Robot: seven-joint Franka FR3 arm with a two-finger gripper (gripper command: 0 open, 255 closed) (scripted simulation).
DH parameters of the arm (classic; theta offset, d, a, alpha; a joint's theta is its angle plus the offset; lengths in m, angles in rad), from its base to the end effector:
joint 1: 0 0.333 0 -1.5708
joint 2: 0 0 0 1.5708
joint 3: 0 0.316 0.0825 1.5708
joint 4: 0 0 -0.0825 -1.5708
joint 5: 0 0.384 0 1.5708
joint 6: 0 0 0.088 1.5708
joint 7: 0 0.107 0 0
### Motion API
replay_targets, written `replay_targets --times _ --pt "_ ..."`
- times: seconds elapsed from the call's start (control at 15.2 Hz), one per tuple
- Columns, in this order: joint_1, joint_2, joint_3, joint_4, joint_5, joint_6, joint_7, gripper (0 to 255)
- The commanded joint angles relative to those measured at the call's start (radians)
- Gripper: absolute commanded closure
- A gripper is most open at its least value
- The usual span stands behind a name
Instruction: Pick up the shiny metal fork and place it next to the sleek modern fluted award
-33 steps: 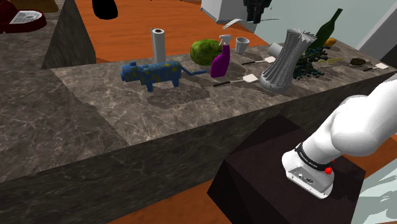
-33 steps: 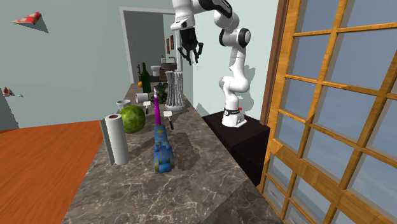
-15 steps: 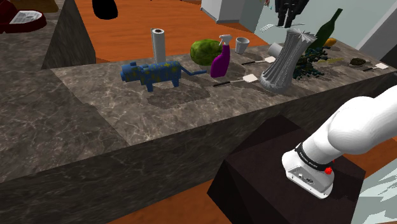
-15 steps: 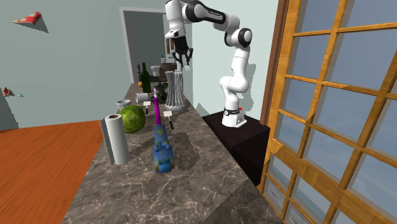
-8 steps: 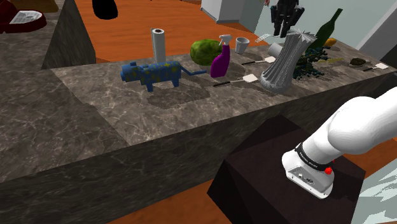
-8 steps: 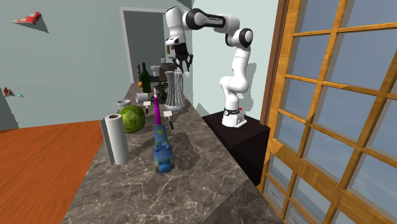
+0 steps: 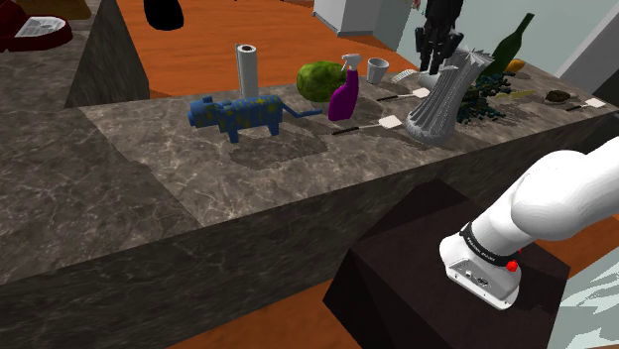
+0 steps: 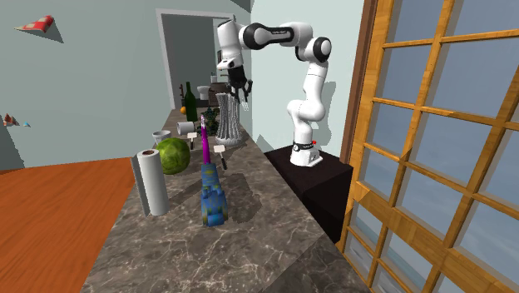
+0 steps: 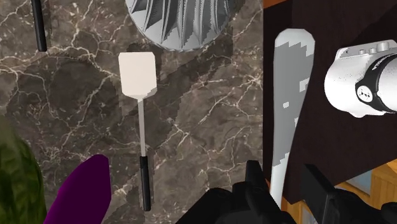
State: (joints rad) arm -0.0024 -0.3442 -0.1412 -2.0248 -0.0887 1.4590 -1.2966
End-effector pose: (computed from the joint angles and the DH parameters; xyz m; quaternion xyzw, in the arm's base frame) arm 0.4181 -0.0789 0.5729 -0.8292 -0.5472 0.0981 0.0579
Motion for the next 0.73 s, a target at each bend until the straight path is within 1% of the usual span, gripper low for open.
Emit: replay_targets --times 0.0,0.66 --pt "0.0 -0.002 0.0 -0.032 0.0 0.031 0.004 255" --pt "-0.001 -0.002 -0.005 -0.166 -0.003 0.165 0.009 255"
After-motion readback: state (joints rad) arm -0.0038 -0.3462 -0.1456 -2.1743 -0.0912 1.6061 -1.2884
